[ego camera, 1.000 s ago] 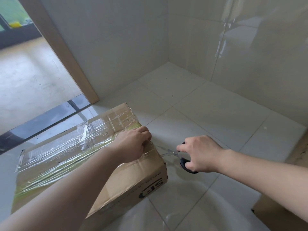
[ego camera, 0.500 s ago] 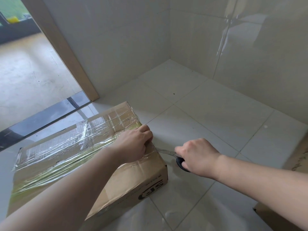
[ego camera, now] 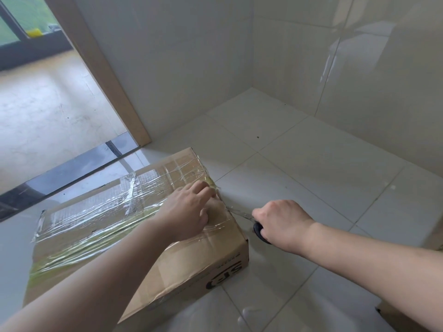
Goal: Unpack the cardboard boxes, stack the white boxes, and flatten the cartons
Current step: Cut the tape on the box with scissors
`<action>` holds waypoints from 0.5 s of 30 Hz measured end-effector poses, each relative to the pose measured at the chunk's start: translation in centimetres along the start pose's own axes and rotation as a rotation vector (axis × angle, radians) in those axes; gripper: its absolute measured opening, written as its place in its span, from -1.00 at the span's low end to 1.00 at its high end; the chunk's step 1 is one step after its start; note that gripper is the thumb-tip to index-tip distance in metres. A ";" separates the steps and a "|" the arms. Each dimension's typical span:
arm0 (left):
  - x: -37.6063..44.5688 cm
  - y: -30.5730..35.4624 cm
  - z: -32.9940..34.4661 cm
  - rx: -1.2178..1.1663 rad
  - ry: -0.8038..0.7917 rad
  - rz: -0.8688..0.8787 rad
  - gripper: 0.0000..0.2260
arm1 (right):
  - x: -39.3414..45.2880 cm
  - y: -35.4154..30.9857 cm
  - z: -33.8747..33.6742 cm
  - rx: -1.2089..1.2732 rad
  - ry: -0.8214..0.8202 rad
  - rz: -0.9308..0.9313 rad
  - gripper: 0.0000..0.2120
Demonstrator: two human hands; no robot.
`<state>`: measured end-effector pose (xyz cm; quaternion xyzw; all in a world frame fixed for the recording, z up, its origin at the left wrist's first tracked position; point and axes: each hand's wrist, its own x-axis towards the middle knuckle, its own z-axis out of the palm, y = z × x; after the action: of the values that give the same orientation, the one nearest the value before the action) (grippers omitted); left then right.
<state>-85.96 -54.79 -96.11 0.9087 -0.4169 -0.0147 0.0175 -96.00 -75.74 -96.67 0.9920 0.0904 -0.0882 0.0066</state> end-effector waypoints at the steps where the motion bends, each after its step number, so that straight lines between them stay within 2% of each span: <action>1: -0.1 -0.5 0.2 0.011 0.014 -0.067 -0.55 | 0.0 0.0 0.0 0.000 0.025 -0.001 -0.89; 4: -0.7 -2.7 0.9 0.019 -0.018 -0.314 -0.39 | 0.3 -0.2 -0.4 -0.002 0.116 0.021 -0.83; 8: -0.5 -5.7 1.4 -0.040 -0.058 -0.474 -0.26 | 1.6 -0.3 -0.9 0.009 0.164 0.071 -0.81; 15: 0.2 -6.6 3.1 -0.057 -0.033 -0.459 -0.20 | 4.3 -1.0 -0.7 -0.001 0.140 0.100 -0.82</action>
<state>-80.98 -50.65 -99.52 0.9785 -0.1989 -0.0450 0.0323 -91.87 -74.01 -96.70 0.9990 0.0412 -0.0182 0.0050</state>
